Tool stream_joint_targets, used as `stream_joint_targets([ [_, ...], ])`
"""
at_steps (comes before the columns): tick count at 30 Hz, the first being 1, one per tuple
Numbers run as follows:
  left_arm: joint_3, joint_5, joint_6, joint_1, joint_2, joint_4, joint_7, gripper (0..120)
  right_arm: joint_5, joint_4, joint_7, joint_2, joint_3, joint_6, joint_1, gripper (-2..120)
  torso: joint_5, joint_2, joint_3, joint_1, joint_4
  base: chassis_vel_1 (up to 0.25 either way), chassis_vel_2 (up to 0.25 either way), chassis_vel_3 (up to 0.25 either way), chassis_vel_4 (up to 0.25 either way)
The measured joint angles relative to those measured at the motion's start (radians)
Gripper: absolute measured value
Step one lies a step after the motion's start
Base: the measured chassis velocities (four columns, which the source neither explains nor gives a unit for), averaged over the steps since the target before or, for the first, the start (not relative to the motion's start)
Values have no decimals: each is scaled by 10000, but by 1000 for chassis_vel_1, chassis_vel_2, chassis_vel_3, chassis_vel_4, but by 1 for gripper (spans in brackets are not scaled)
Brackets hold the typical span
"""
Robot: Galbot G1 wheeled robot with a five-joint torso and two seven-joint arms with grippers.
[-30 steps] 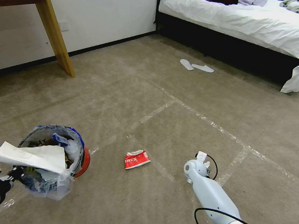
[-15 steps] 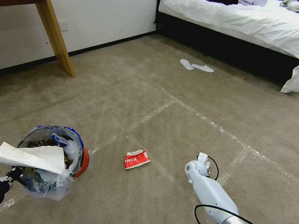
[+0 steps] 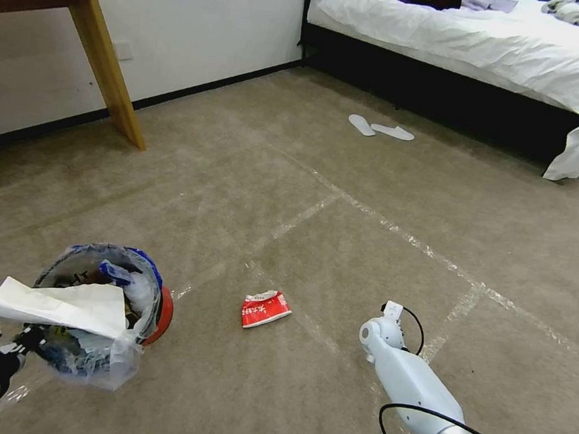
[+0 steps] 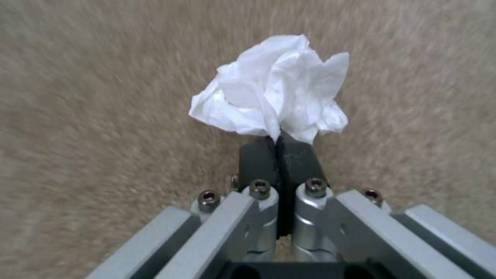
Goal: Pick up the trash bin and place the garbage on the floor into it.
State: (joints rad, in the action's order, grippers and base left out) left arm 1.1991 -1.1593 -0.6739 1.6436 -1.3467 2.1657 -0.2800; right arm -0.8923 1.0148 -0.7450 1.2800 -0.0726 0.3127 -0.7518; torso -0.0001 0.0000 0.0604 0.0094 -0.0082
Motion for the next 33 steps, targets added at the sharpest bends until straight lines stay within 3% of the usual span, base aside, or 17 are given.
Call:
stream_joint_targets([
  [4, -35, 12, 0, -42, 0, -25, -16, 0, -134, 996, -116, -252, -133, 115, -400, 0, 3, 0, 1, 0, -1, 0, 0, 0, 0],
  [6, -105, 10, -11, -116, 4, -25, -114, 0, -211, 2421, -263, -636, -323, 155, -853, 0, -1, 0, 0, 0, 0, 0, 0, 0, 0],
  [10, -136, 0, -40, -147, 27, -22, -182, 0, -185, 3326, -135, -1099, -363, -66, -1099, 0, 6, 0, 0, 0, 1, 0, 0, 0, 0],
  [11, -155, -8, -58, -160, 35, -19, -207, 0, -180, 4083, 126, -1622, -365, -353, -1258, 0, 1, 0, 0, 0, -1, 0, 0, 0, 0],
  [12, -155, -8, -58, -160, 35, -19, -207, 0, -180, 4083, 126, -1622, -365, -353, -1258, 0, 1, 0, 0, 0, -1, 0, 0, 0, 0],
  [14, -208, -17, -115, -174, 44, -17, -260, 0, -252, 6015, 1034, -2821, -51, -1161, -1388, 0, 0, 0, 0, 0, -6, 0, 0, 0, 0],
  [18, -238, -52, -142, -178, 74, -15, -297, 0, -585, 7539, 1758, -3520, 443, -1606, -1138, 0, 1, 0, 0, 0, -2, 0, 0, 0, 0],
  [19, -245, -89, -169, -189, 106, -14, -340, 0, -907, 8439, 2189, -3901, 802, -1804, -757, 0, 0, 0, 0, -1, 0, 0, 0, 0, 0],
  [20, -245, -89, -169, -189, 106, -14, -340, 0, -907, 8439, 2189, -3901, 802, -1804, -757, 0, 0, 0, 0, -1, 0, 0, 0, 0, 0],
  [22, -267, -247, -221, -196, 189, -10, -429, 0, -2050, 10190, 2956, -4471, 1755, -1983, 372, 0, 0, 0, 0, 0, 0, 0, 0, 0, 0],
  [25, -279, -325, -260, -174, 259, -10, -476, 0, -3041, 11264, 3524, -4731, 2915, -2120, 1510, 0, -3, 0, -1, -1, 0, 0, 0, 0, 0],
  [29, -284, -451, -306, -141, 302, 11, -546, 0, -4403, 12082, 3940, -4573, 4760, -2127, 3416, 0, -3, 0, 0, 0, 0, 0, 0, 0, 0],
  [33, -285, -500, -323, -130, 316, 33, -569, 0, -4776, 12181, 3979, -4194, 5908, -2053, 4640, 0, -3, 0, 1, 0, 0, 0, 0, 0, 0],
])
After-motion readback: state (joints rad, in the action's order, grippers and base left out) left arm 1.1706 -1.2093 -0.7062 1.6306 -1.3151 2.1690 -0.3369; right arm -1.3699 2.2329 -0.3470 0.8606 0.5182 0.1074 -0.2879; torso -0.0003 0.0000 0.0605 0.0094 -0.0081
